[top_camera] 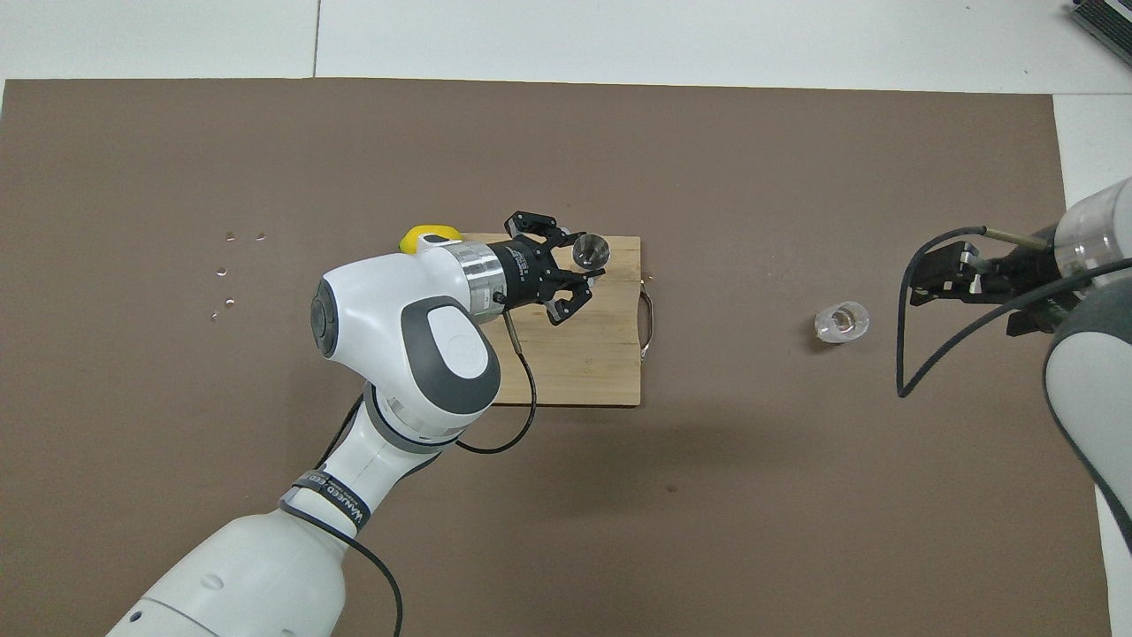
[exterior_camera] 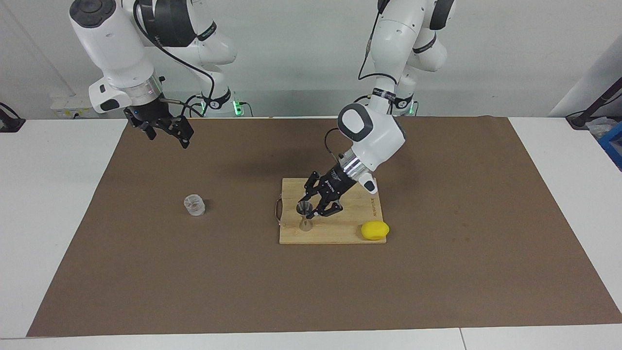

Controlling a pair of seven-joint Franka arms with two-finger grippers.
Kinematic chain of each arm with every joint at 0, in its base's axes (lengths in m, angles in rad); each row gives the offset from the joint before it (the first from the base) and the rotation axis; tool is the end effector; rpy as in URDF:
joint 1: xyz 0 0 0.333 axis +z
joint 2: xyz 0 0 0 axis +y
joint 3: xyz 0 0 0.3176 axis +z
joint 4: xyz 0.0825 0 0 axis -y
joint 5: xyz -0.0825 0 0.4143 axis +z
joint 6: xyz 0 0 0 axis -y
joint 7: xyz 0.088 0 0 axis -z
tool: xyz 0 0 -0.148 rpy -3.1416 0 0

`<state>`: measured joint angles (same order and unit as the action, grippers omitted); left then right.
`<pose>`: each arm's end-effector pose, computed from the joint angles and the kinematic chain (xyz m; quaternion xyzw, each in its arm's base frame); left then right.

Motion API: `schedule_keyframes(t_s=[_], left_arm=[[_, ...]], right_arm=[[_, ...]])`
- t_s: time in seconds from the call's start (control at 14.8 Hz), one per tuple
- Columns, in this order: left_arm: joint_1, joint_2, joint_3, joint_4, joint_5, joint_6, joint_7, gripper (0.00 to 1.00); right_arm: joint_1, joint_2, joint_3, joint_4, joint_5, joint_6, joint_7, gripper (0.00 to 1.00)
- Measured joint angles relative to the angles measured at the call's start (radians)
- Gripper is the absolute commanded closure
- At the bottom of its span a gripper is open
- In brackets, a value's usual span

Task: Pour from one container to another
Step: 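Lower the dark cup onto the board while the right gripper opens, then retract the left gripper while the right gripper reaches the glass cup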

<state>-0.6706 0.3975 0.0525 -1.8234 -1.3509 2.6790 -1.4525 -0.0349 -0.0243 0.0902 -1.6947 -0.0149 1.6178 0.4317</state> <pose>0.5903 -0.4075 0.3077 0.5057 0.7470 -0.2441 0.3559 0.5745 0.0301 0.5409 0.9821 -0.1865 -0.0235 0.0146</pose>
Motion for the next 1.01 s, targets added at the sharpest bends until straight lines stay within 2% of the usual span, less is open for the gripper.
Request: schedule_keyframes(t_s=[0.07,0.14,0.41,0.61,0.88,1.01], left_arm=[[0.0,-0.002,0.001,-0.003,0.0,0.0,0.0,0.09],[0.0,-0.004,0.001,-0.006,0.0,0.0,-0.001,0.0],[0.0,-0.007,0.002,-0.016,0.023,-0.017,-0.006,0.0],[0.006,-0.017,0.003,-0.016,0.043,-0.079,-0.015,0.0],[0.011,-0.084,0.009,-0.033,0.064,-0.178,-0.025,0.0],[0.047,-0.131,0.012,-0.045,0.126,-0.272,-0.035,0.0]], right_arm=[[0.0,0.0,0.0,0.0,0.002,0.002,0.048,0.0],[0.0,0.0,0.0,0.0,0.011,0.005,0.109,0.0],[-0.035,0.002,-0.003,0.0,0.097,0.032,0.367,0.0],[-0.081,0.016,-0.005,-0.001,0.152,0.034,0.502,0.0],[-0.138,0.057,-0.007,-0.02,0.219,0.098,0.679,0.0],[-0.168,0.087,-0.008,-0.042,0.273,0.124,0.714,0.0]])
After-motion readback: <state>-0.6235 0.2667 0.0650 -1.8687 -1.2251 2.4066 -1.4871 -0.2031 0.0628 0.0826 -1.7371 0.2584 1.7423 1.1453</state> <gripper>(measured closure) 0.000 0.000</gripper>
